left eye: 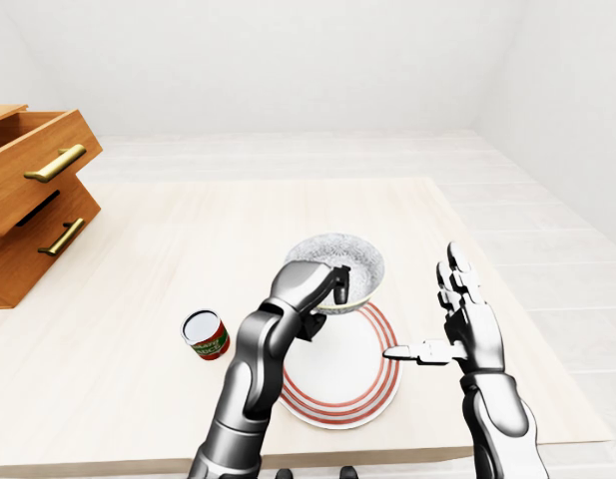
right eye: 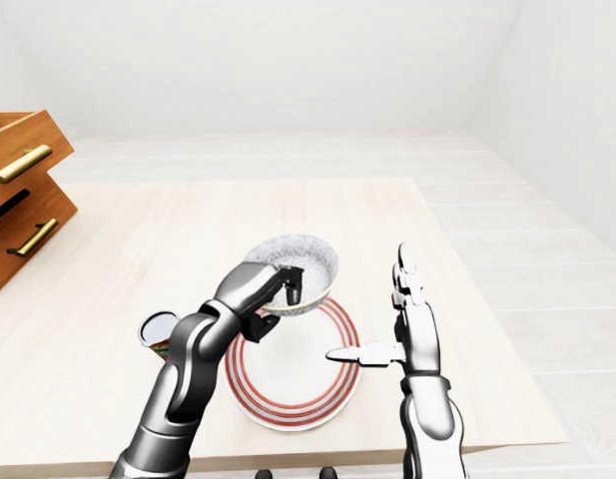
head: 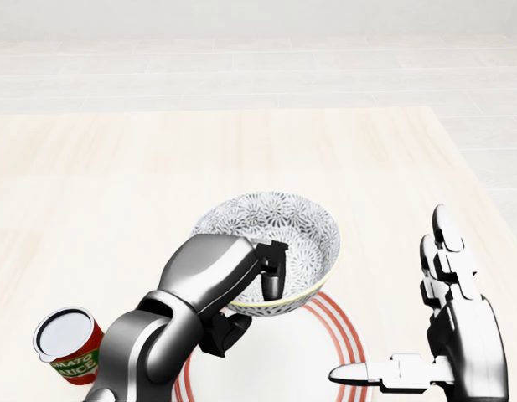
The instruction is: Put the bowl on the plate.
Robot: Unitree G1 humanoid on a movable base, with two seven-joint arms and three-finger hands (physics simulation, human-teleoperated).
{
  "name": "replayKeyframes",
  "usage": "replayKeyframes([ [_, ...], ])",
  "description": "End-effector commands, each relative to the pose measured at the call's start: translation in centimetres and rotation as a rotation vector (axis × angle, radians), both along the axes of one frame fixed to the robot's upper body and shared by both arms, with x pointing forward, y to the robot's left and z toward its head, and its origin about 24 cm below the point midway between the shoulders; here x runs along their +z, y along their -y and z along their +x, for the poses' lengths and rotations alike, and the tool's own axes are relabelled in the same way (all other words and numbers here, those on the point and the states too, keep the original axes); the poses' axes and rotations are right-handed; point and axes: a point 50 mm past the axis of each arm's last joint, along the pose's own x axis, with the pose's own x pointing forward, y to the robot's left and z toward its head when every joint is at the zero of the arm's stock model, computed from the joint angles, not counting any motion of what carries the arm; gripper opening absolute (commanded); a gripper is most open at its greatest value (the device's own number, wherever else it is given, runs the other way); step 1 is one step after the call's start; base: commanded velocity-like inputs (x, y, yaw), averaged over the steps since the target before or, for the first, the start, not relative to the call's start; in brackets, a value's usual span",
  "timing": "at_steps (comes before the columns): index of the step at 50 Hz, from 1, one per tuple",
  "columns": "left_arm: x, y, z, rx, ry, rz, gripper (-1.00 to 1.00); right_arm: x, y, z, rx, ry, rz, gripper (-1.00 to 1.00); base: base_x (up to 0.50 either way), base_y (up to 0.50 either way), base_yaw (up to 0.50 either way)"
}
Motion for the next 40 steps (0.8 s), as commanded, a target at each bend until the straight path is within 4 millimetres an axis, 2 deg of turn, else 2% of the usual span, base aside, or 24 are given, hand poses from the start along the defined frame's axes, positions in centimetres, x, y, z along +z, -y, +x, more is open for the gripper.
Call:
replayKeyframes([
  [1, -0.5, 0.5, -0.7, -0.01, 0.008, -0.026, -1.0, 0.1, 0.0, 0.0, 0.001, 0.003, -0.003, 1.0, 0.0, 0.0, 0.0],
  [11, -1.4, 0.7, -1.7, -0.023, -0.007, -0.015, -1.0, -0.3, 0.0, -0.1, 0.001, -0.014, 0.0, 1.0, 0.0, 0.0, 0.0],
  [33, -2.0, 0.0, -2.9, -0.008, -0.017, 0.001, -1.0, -0.6, 0.0, -0.1, 0.0, -0.029, 0.005, 1.0, 0.0, 0.0, 0.0],
  [40, -3.0, 0.1, -3.3, -0.005, -0.038, -0.004, -1.0, -0.9, -0.1, -0.2, 0.0, -0.041, 0.008, 1.0, 0.0, 0.0, 0.0],
])
